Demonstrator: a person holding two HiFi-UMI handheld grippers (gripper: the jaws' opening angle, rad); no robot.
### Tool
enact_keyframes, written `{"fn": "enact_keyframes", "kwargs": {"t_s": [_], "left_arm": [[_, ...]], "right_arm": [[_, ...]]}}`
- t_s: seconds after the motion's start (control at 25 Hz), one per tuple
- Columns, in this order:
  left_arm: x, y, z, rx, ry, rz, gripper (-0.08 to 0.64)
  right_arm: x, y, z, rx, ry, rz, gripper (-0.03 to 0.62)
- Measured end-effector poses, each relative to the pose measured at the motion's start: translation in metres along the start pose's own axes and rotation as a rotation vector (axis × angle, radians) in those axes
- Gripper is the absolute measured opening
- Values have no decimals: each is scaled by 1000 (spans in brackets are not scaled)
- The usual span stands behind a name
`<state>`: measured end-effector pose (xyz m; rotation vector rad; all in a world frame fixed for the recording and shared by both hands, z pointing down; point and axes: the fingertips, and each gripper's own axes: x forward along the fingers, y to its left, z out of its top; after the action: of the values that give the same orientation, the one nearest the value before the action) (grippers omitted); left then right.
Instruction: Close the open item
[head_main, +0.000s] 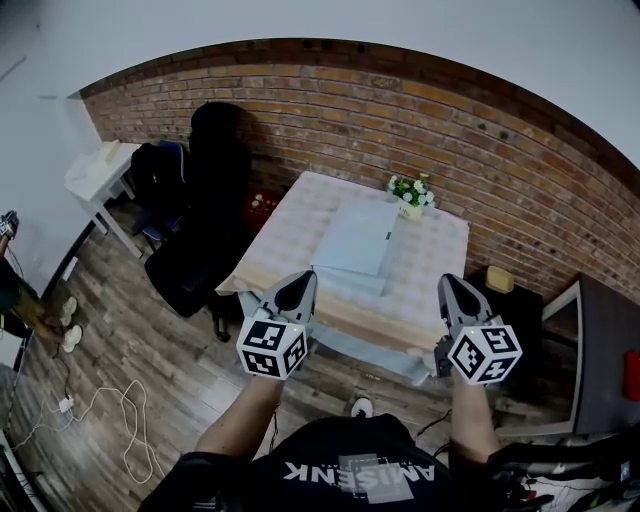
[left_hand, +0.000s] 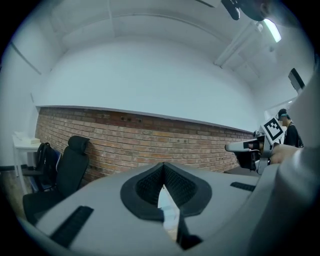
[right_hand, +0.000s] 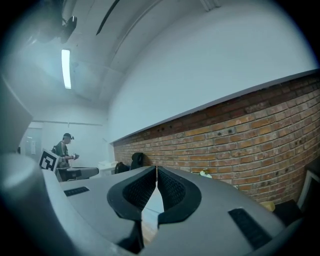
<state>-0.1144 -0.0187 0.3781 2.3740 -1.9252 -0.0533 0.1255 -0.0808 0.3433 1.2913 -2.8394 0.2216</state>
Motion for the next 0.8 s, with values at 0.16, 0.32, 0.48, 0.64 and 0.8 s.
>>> {"fn": "enact_keyframes", "kwargs": {"t_s": [0.16, 0.32, 0.48, 0.64, 0.8], "left_arm": [[35, -6, 0, 12, 3, 9, 12], [66, -7, 0, 9, 4, 41, 12], [87, -4, -1, 6, 23, 72, 12], [103, 1, -7, 6, 45, 76, 12], [121, 9, -16, 7, 66, 58, 12]], "right_arm": [[19, -30, 0, 2, 6, 30, 43], [34, -59, 2, 9, 3, 51, 43], [47, -82, 2, 13, 24, 71, 43], [63, -93, 0, 25, 35, 81, 44], [81, -98, -5, 42, 46, 84, 48]]}}
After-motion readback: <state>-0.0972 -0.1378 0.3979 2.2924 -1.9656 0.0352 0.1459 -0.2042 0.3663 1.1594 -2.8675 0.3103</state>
